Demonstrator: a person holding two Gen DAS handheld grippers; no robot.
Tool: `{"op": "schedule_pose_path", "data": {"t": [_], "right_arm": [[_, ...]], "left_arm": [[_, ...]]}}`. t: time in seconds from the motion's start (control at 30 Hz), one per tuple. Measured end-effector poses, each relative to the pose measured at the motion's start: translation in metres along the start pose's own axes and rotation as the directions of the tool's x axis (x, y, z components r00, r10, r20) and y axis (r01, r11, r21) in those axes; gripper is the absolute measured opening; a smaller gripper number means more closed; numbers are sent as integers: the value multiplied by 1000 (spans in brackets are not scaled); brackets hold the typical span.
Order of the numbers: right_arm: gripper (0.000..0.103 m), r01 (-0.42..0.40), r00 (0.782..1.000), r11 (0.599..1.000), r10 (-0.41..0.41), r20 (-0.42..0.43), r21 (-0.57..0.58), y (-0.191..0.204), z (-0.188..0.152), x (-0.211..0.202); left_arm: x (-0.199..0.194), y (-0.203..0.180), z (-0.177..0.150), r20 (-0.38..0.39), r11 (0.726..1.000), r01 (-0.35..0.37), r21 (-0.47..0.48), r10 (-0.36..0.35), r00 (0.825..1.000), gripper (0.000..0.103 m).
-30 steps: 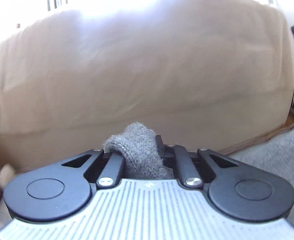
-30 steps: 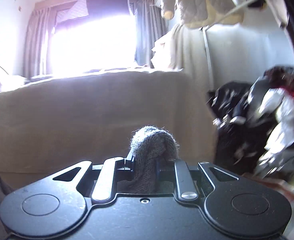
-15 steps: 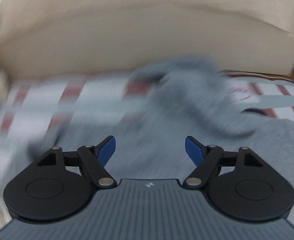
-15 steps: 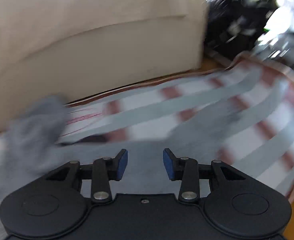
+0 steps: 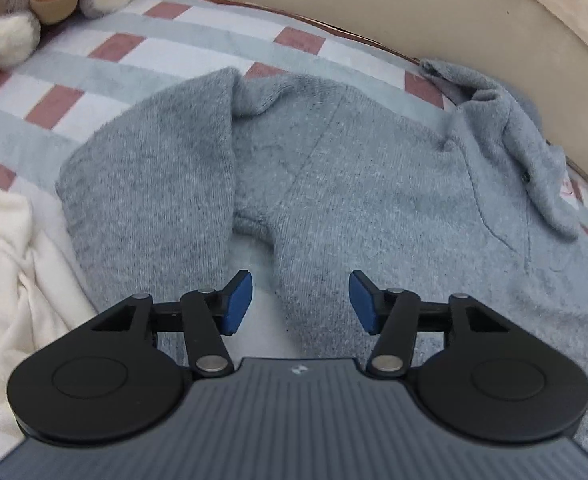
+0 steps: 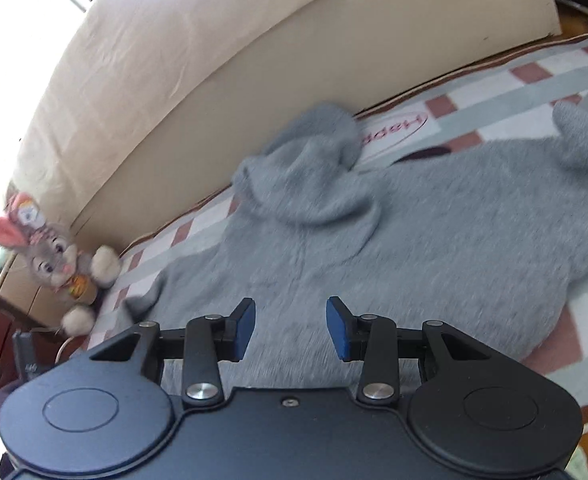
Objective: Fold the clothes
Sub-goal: 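Release the sweater from both grippers and let it drop flat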
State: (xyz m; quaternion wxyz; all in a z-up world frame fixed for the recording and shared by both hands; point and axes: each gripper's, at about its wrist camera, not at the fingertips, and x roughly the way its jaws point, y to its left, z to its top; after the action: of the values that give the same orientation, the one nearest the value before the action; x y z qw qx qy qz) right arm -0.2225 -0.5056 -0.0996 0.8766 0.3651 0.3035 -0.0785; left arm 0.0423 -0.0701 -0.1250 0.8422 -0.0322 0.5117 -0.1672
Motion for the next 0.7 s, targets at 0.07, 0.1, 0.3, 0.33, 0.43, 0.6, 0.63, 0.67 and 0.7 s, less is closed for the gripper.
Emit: {"op": "schedule_pose_path", "data": {"t": [0.07,0.1,0.3,0.33,0.43,0.6,0.63,0.67,0.7], "right_arm": [[47,-40,999,999,39,-25,-30,16,-7,-4],[47,-62,998,996,60,-31,-71,26,-9,-4],[57,-145,983,893,80,-166,-427,117,-36,11],[57,-153,976,888,67,-206,-433,127,-39,20],[58,-170,956,895,48,-290,-412,143,-48,41],[65,-66,947,936,-50,-317,-345,142,-56,72],[65,-54,945,942,-59,-323,-331,141,-59,77],[66,-41,943,947,-69,-326,-320,141,-61,82],[66,-32,943,945,-79,-324,-324,142,-64,85]], "left_arm": [[0,6,3,30,998,-54,-32,55,998,54],[-3,7,4,56,993,-116,-35,117,991,55],[14,5,15,56,918,-391,69,388,920,75],[21,6,14,16,925,-373,70,373,928,75],[38,6,5,-34,937,-344,64,346,937,77],[68,-3,-5,54,852,-442,282,446,894,103],[69,-3,-3,94,834,-459,306,453,887,103],[69,0,0,106,831,-465,305,455,884,92],[69,3,3,118,828,-471,304,458,881,71]]}}
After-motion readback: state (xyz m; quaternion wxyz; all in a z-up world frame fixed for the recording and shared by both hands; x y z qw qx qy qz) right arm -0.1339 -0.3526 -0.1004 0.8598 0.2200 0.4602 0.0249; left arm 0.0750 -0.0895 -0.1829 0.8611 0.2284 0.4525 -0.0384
